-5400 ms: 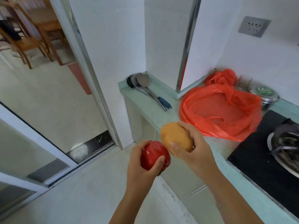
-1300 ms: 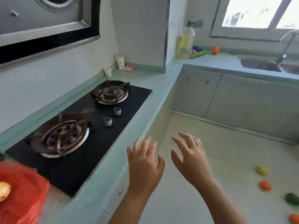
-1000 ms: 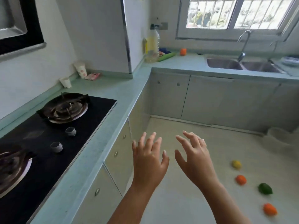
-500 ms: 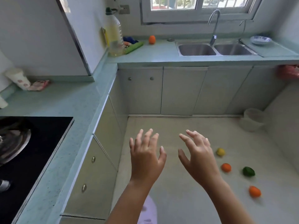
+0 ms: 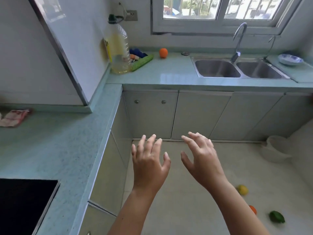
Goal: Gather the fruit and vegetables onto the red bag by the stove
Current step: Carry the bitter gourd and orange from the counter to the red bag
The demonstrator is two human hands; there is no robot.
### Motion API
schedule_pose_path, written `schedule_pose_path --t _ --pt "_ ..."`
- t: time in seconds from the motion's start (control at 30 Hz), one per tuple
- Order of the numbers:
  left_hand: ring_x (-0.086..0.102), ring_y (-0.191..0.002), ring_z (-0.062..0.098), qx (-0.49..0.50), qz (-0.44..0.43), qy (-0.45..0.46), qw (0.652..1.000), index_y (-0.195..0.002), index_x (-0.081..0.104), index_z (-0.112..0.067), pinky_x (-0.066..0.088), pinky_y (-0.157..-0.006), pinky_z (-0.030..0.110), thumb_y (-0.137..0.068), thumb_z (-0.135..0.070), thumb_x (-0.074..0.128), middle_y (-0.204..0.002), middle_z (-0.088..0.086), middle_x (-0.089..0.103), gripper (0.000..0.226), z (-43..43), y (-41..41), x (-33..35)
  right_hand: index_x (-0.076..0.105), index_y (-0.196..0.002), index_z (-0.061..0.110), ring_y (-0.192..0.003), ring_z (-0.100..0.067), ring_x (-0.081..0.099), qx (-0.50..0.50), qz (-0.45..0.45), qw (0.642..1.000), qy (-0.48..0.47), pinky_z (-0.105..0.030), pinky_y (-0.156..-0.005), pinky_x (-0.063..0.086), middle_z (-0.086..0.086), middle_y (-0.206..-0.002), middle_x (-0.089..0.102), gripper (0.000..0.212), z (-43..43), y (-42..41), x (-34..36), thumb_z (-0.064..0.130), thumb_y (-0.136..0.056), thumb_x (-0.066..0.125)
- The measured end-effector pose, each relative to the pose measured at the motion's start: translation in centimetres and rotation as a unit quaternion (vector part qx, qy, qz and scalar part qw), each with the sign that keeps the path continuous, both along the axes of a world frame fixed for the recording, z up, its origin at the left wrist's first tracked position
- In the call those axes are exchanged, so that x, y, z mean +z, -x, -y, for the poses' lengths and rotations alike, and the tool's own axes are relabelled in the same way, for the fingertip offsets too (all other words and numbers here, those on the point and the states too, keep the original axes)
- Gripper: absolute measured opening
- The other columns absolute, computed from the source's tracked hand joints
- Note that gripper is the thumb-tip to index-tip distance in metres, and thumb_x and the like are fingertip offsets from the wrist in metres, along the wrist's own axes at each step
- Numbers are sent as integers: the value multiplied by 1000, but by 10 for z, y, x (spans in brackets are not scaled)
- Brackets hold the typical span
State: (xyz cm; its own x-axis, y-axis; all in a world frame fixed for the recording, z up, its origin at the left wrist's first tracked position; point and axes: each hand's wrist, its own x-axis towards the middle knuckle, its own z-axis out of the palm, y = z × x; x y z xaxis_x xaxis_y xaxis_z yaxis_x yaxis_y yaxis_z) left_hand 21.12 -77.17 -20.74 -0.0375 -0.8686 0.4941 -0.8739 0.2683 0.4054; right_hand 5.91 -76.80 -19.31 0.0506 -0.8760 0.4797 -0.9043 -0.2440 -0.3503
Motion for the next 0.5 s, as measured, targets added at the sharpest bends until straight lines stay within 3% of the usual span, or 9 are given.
schedule_pose_path --t 0.5 --pt "52 -115 33 -8 14 -23 1000 -107 66 -10 32 -95 61 -76 -34 44 -117 8 63 45 200 28 -24 62 -110 6 -109 -42 55 -3 31 999 -6 -63 -88 40 -19 -113 61 41 209 30 -25 21 -73 59"
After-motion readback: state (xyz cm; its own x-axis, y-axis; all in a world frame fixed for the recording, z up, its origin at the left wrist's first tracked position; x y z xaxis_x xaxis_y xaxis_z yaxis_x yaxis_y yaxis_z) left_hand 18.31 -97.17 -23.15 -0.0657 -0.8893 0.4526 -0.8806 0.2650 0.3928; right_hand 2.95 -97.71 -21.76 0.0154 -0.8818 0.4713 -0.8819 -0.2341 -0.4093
